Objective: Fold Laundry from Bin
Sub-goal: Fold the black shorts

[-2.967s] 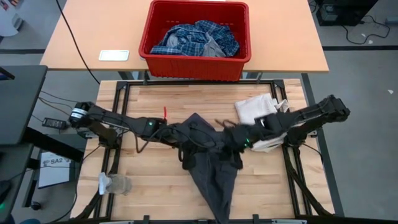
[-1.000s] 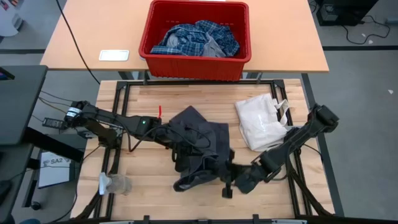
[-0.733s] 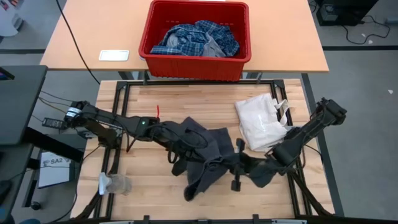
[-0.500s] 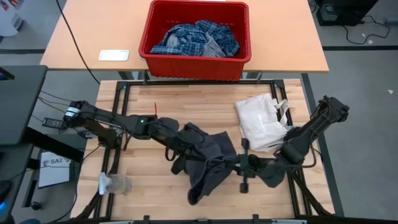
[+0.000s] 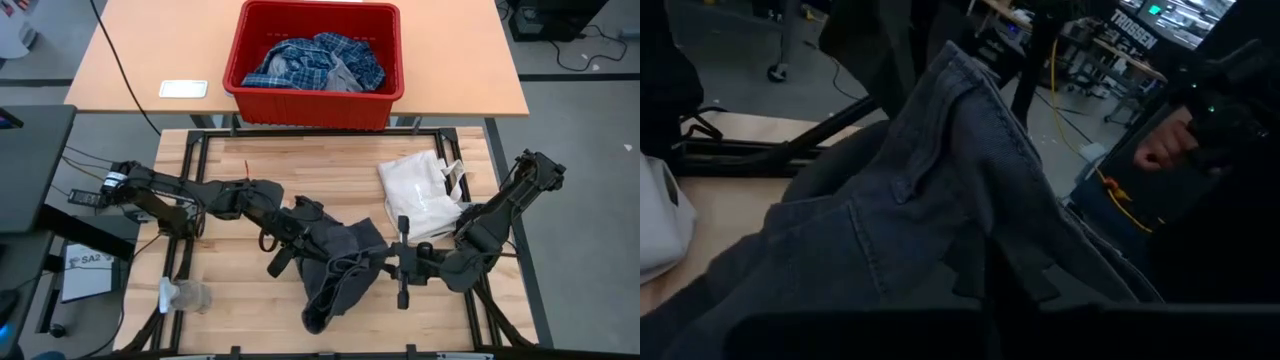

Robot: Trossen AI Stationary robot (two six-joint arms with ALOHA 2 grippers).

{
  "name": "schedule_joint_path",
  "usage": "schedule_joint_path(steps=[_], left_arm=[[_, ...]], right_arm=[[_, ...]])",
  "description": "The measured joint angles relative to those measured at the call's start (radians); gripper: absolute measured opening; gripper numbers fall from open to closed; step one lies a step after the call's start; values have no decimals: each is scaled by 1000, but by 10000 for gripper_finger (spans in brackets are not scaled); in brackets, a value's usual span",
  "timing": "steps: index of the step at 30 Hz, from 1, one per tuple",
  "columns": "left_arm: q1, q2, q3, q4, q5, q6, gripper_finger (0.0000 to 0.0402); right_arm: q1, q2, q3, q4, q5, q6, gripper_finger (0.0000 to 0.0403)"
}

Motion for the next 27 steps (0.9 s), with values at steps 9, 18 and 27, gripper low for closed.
schedule_joint_path(steps=[9, 18, 27], left_arm=[[-3, 21, 0, 0, 26, 12, 6], [-2, 23, 0, -6, 27, 20, 6], [3, 23, 0, -45, 22, -31, 6]], right_arm=[[-83, 16, 0, 119, -78, -153, 128], [-148, 44, 0, 148, -261, -193, 227], [-204, 74, 0, 157, -396, -222, 251]])
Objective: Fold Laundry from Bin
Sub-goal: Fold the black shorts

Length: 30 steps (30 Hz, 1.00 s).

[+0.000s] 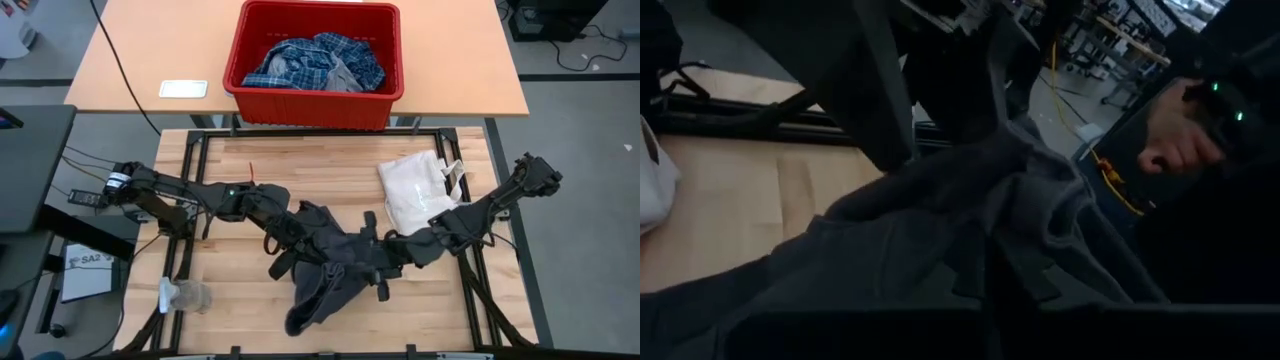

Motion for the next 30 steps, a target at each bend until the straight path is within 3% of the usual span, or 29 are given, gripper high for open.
schedule_joint_path(steps=[6, 11, 12, 17, 24, 27, 30], left_arm=[[1, 0, -1, -16, -1, -38, 6], [0, -1, -1, -55, 0, -72, 6], [1, -1, -1, -63, -3, -80, 6], [2, -4, 2, -68, -43, -96, 20], [3, -24, 3, -41, -184, -90, 90], [7, -24, 2, -49, -195, -77, 115], [17, -24, 2, -74, -195, -97, 130]], right_arm=[[-34, 56, 0, 32, -100, 32, 181], [-42, 69, 0, 31, -110, 82, 36], [-41, 68, -1, 31, -103, 79, 22], [-31, 49, -2, 14, -52, 98, 13], [-9, -12, -2, -30, 38, 107, 13], [-4, -14, -2, -57, 55, 129, 13], [16, -14, -2, -74, 142, 132, 13]])
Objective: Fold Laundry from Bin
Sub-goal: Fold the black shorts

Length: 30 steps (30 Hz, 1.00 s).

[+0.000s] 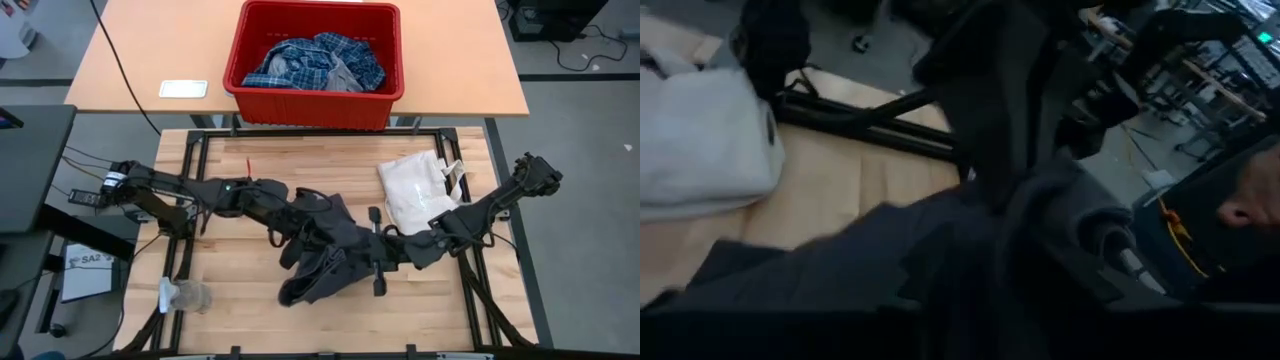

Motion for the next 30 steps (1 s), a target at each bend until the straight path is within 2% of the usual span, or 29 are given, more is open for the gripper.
schedule_joint_path(steps=[7, 13, 16, 20, 25, 28, 30], left_arm=[[7, -19, 0, -143, -11, -32, 157], [-14, -67, -1, -199, -10, -41, 188], [-45, -112, -2, -290, -31, -42, 201], [-93, -145, -3, -327, -139, -43, 213], [-136, -140, -2, -278, -217, -32, 230], [-141, -134, -2, -280, -308, -32, 245], [-135, -131, -2, -272, -402, -35, 257]], right_arm=[[46, 0, 0, -35, 186, 5, 13], [106, -13, 3, -106, 439, 67, 13], [120, -58, 3, -118, 493, 95, 13], [104, -138, 3, -126, 517, 97, 13], [43, -237, 3, -135, 518, 143, 12], [-3, -286, 3, -136, 481, 180, 12], [-28, -306, 3, -136, 416, 182, 12]])
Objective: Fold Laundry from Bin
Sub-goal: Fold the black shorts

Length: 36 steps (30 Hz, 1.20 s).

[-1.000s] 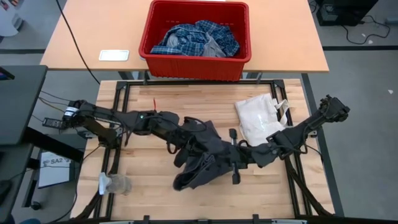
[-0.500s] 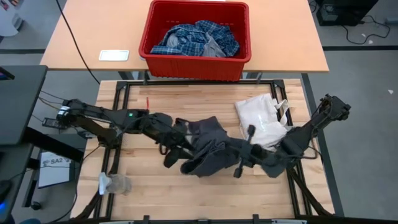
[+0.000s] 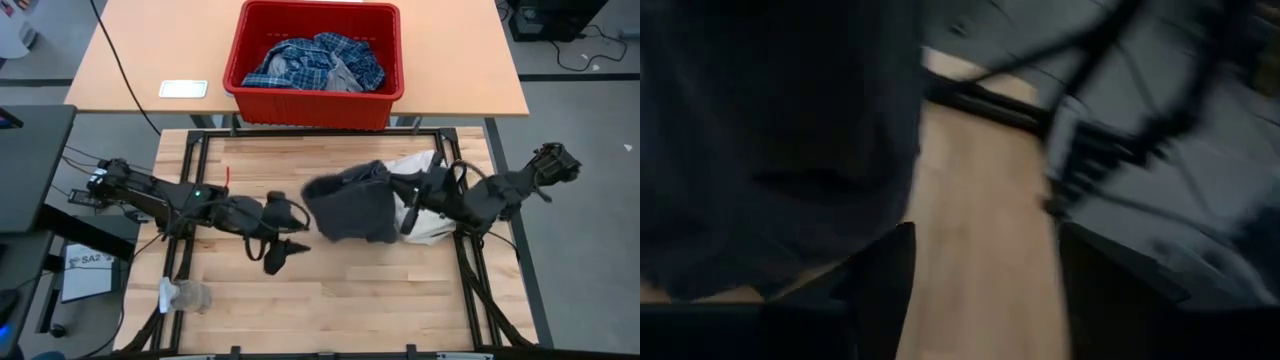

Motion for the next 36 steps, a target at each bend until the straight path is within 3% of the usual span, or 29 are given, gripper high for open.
schedule_joint_path(steps=[3, 9, 23, 30, 36], left_arm=[[22, 1, 0, 15, -118, 0, 273], [82, 1, 0, 137, -134, 108, 292], [156, -1, 1, 47, -129, 137, 304], [155, -1, 0, 270, -41, 340, 305], [174, 2, 1, 398, 27, 389, 299]], right_arm=[[-40, -10, 0, -5, -146, 1, 12], [-124, 1, 0, -34, -381, 17, 12], [-152, -119, -1, -42, -563, -29, 12], [-206, -159, -1, -60, -671, -27, 12], [-241, -140, -1, -69, -742, -29, 12]])
